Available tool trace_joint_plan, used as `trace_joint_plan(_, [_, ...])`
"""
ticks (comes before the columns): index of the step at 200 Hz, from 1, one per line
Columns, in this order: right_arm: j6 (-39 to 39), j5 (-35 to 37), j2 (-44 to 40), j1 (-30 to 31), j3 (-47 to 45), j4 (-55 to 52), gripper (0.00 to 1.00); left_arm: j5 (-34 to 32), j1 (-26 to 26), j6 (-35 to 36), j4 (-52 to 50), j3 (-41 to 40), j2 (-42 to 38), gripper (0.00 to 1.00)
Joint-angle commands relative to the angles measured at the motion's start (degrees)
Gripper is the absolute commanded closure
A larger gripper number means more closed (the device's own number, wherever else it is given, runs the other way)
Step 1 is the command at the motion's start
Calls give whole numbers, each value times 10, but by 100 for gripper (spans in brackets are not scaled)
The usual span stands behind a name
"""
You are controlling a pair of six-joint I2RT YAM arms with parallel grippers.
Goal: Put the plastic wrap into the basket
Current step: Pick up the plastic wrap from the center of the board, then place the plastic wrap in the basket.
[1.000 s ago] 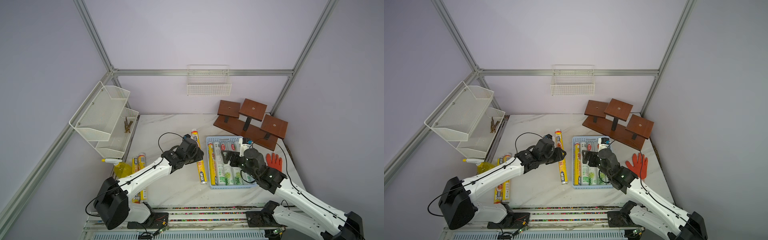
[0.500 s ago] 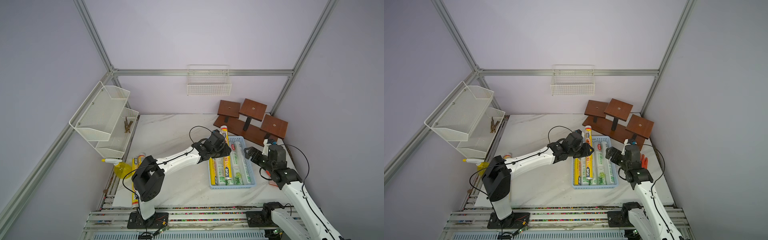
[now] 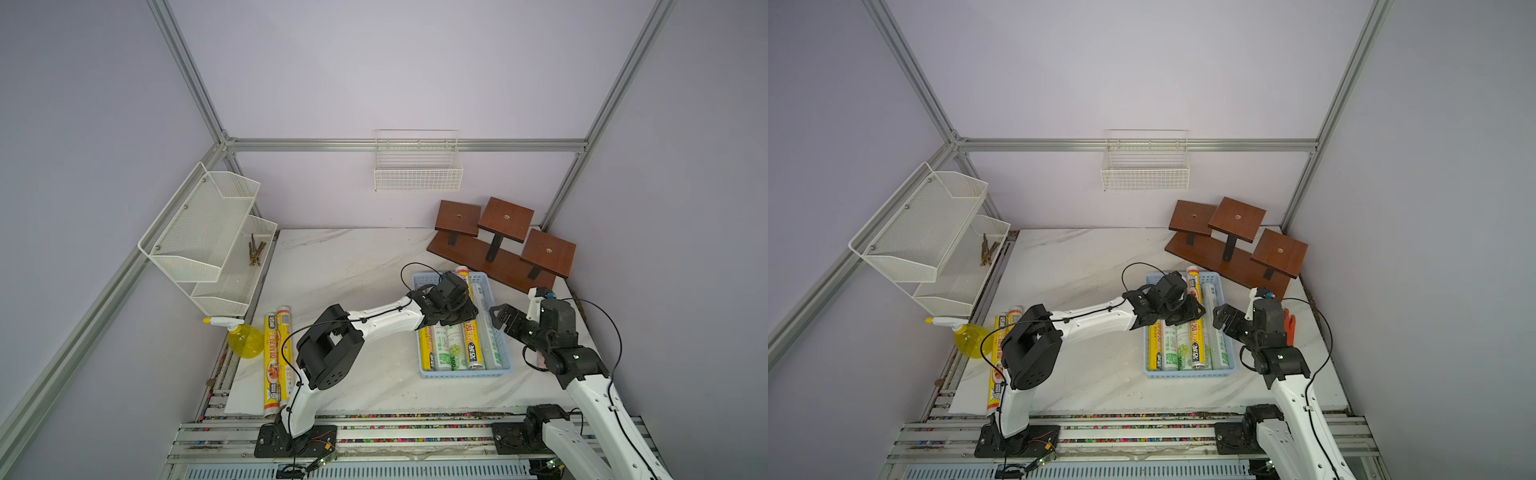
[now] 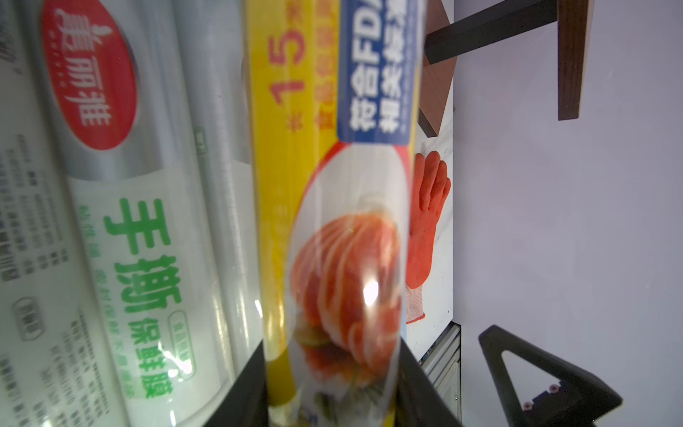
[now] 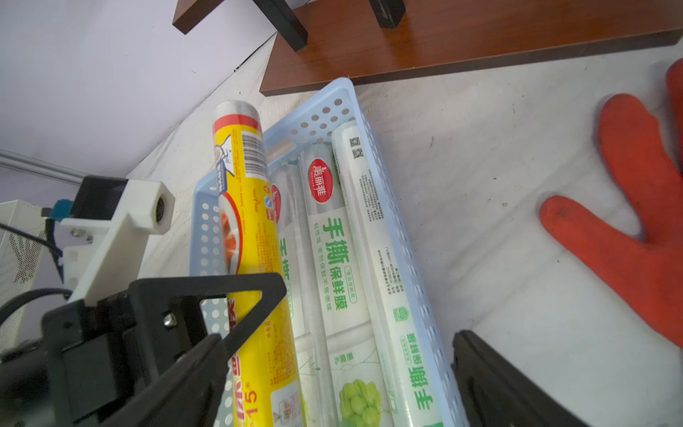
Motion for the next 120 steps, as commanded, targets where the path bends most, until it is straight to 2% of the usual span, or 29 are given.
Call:
trace_joint_plan(1, [7,-33,-3,-2,-9,21,1,13,-2,-14,43,33,11,73])
trace_joint_plan(96, [7,-24,-8,-2,-21,24,1,42,-1,-45,51,57,67,69])
trace_joint_plan(120, [-12,-11,-7,-3,-17,15,1,47,-3,-43,20,84,80,68])
